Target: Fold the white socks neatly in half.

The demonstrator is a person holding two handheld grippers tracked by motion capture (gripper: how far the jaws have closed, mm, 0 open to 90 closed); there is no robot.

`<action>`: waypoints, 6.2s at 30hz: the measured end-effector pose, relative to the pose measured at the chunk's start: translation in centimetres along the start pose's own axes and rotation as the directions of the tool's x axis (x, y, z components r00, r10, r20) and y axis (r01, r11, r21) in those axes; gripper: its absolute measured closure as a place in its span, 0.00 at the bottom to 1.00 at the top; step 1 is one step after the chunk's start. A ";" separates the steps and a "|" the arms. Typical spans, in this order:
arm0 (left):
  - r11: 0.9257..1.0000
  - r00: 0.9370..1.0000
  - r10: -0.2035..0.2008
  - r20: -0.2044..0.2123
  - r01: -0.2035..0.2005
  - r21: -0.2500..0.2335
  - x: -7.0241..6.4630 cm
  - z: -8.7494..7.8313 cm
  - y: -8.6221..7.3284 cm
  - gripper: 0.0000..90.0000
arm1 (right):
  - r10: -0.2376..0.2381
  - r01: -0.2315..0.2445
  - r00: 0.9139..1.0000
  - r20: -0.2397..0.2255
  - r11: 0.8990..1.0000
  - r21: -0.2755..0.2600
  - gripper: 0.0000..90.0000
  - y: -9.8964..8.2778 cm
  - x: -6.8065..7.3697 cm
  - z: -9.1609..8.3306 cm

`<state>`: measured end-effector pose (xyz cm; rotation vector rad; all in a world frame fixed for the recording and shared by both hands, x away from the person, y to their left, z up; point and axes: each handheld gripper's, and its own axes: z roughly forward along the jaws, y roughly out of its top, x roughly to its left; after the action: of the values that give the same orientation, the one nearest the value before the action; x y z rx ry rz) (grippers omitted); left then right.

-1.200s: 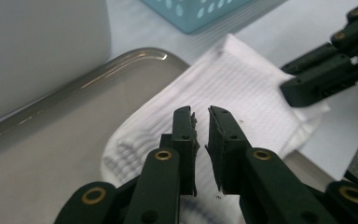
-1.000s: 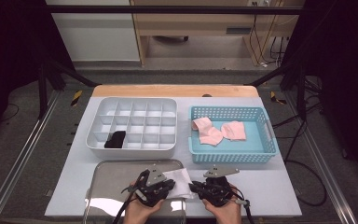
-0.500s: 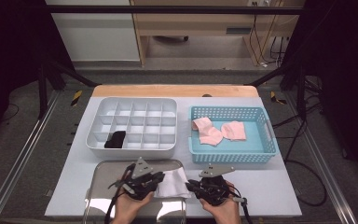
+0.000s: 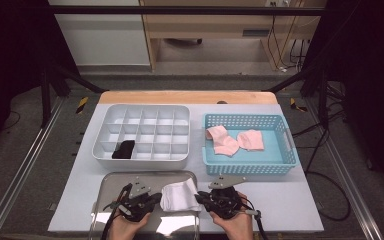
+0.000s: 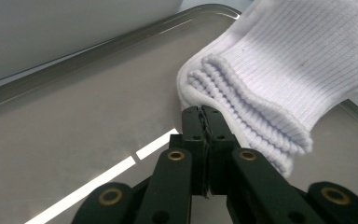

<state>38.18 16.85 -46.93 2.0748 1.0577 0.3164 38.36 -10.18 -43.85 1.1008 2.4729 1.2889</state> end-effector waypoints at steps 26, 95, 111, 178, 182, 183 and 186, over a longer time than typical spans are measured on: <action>0.996 1.000 -0.016 0.001 0.016 -0.085 0.6 -1.0 0.4 0.91 | -0.157 0.163 0.980 -0.119 0.986 0.040 0.89 1.8 3.8 6.0; 0.997 1.000 0.002 0.011 -0.001 -0.082 -1.5 -0.7 -0.3 0.53 | -0.014 0.013 0.998 -0.062 1.000 -0.016 0.90 -1.1 1.5 2.1; 0.990 0.993 -0.074 0.087 0.084 -0.116 -0.5 -1.6 -0.3 0.39 | -0.026 0.026 0.997 -0.076 1.000 -0.009 0.89 -2.0 1.3 1.7; 0.973 0.940 -0.218 0.262 0.229 -0.015 -2.3 1.2 -0.2 0.77 | -0.008 0.008 1.000 -0.025 1.000 -0.027 0.88 -2.4 -0.4 0.4; 0.979 0.947 -0.190 0.259 0.202 -0.017 -2.4 0.7 0.5 0.77 | 0.017 -0.015 0.999 0.032 0.998 -0.065 0.85 -2.6 -2.1 -1.3; 0.983 0.954 -0.168 0.247 0.180 -0.028 -2.4 0.4 0.8 0.77 | 0.024 -0.019 0.998 0.064 0.996 -0.082 0.83 -2.9 -3.0 -2.2; 0.985 0.959 -0.154 0.239 0.168 -0.041 -2.3 0.1 1.3 0.77 | 0.046 -0.037 0.994 0.097 0.995 -0.096 0.80 -3.3 -4.1 -3.0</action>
<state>37.57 14.58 -45.81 1.9033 1.0502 0.0194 38.25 -16.06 -45.30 1.1691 2.3058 1.3135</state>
